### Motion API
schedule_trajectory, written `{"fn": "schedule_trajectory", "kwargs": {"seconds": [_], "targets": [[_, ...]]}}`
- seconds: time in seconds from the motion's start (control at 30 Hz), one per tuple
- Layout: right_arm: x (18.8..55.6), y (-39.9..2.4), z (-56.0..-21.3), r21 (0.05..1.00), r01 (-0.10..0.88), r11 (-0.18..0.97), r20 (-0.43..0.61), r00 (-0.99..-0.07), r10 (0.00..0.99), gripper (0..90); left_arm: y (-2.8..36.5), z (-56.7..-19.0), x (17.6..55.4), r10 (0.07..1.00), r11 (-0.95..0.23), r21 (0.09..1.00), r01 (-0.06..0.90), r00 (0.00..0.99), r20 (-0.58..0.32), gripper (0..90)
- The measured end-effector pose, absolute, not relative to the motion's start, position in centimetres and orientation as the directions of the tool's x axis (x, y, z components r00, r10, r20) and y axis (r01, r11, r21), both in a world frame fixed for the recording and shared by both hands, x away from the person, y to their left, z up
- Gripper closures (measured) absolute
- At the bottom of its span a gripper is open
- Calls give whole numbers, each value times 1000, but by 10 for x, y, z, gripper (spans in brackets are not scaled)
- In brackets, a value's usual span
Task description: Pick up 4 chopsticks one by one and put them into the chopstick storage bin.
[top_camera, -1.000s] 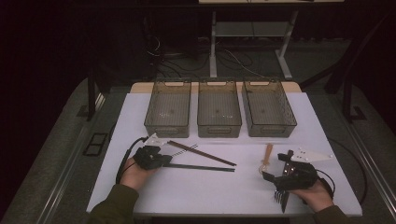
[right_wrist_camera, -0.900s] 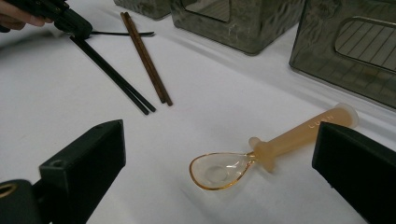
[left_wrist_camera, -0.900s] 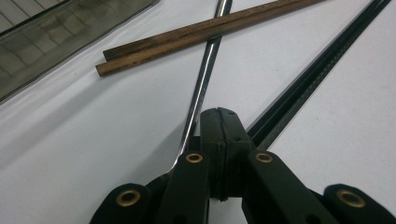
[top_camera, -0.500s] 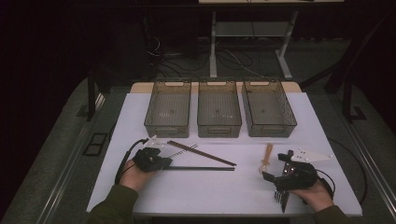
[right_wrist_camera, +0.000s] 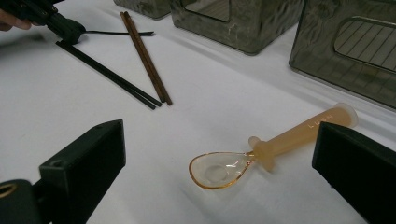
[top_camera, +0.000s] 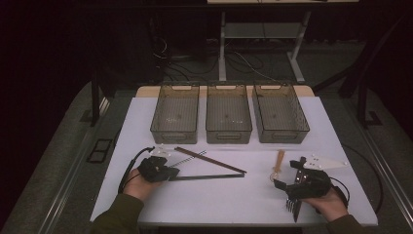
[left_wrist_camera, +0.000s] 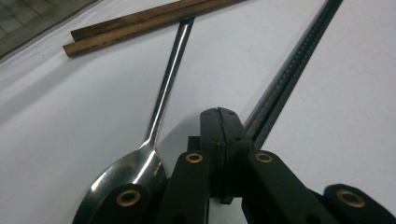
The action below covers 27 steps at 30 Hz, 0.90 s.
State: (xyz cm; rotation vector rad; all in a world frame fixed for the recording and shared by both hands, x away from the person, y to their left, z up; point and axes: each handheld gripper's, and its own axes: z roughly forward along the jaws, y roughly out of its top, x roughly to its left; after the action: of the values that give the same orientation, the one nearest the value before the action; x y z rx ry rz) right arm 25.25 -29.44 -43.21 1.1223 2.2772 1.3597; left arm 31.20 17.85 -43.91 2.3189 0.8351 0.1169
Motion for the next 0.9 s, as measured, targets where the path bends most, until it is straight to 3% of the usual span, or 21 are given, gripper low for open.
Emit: {"fn": "schedule_trajectory", "kwargs": {"seconds": [0.9], "targets": [[252,-295,-432,835,484,264,157,-667,728,25,176,-435,291,553,-631,574,522,822,-140,900]]}}
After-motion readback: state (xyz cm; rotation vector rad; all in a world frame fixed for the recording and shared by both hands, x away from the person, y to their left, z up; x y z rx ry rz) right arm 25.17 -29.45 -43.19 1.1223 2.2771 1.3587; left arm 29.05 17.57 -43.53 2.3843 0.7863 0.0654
